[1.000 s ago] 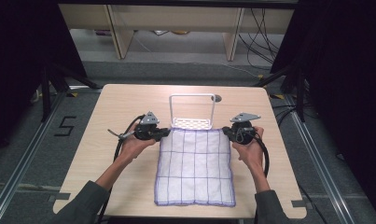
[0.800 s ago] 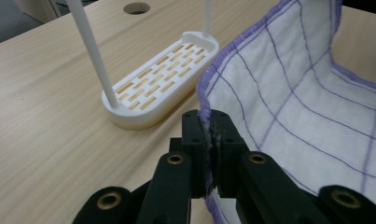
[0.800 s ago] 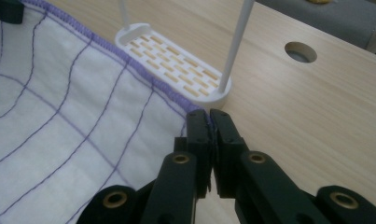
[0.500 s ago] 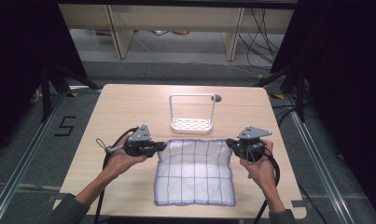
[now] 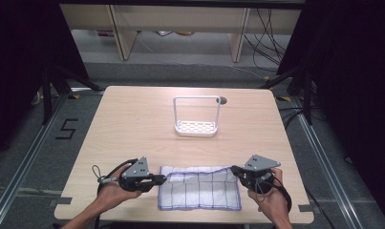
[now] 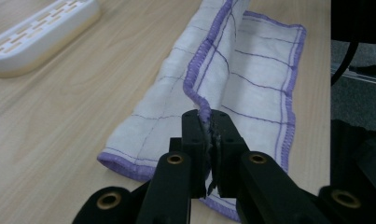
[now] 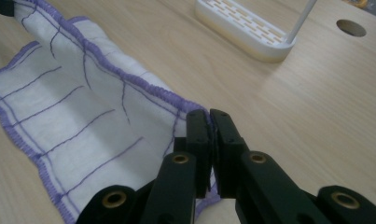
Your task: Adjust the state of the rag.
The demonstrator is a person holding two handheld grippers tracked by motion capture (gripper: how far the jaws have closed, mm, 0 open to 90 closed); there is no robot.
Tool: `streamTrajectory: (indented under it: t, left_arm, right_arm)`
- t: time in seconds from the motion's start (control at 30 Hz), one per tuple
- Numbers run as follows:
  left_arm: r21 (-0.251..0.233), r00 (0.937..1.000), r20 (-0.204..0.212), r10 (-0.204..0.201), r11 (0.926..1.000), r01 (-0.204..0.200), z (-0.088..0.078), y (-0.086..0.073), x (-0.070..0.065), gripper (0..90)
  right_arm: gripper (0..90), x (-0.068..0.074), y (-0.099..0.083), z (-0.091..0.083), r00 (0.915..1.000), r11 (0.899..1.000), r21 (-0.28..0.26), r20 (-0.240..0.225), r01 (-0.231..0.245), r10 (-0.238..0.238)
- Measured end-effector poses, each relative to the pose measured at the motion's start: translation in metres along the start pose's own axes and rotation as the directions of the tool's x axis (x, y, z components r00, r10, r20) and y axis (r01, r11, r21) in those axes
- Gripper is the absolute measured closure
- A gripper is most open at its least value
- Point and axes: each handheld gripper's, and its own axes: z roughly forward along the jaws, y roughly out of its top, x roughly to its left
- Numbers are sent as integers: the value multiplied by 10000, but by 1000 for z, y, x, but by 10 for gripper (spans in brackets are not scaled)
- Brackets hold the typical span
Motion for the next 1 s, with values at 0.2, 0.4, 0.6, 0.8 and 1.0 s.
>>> streamTrajectory:
  t: [0.2, 0.4, 0.6, 0.8, 1.0]
  left_arm:
    - [436, 9982, 440, 400, 9982, -419, 2, -10, -14, 847]
    - [835, 9974, 650, 301, 9959, -355, 9, -20, -25, 844]
    - [1118, 9892, 1301, 680, 9903, -828, 15, -28, -34, 828]
    - [907, 9897, 1399, 286, 9950, -416, 11, -30, -35, 642]
    - [83, 9930, 919, -738, 9973, 734, 1, -22, -22, 401]
  right_arm:
    - [867, 11, -14, -5, 9997, 9999, 154, -225, 52, -49]
    - [855, 20, -30, -10, 9985, 9990, 423, -519, -166, 188]
    - [818, 31, -46, -11, 9976, 9981, 570, -672, 213, -175]
    - [666, 39, -53, -19, 9965, 9968, 798, -826, -45, 111]
    - [562, 36, -50, -28, 9973, 9975, 308, -326, -644, 654]
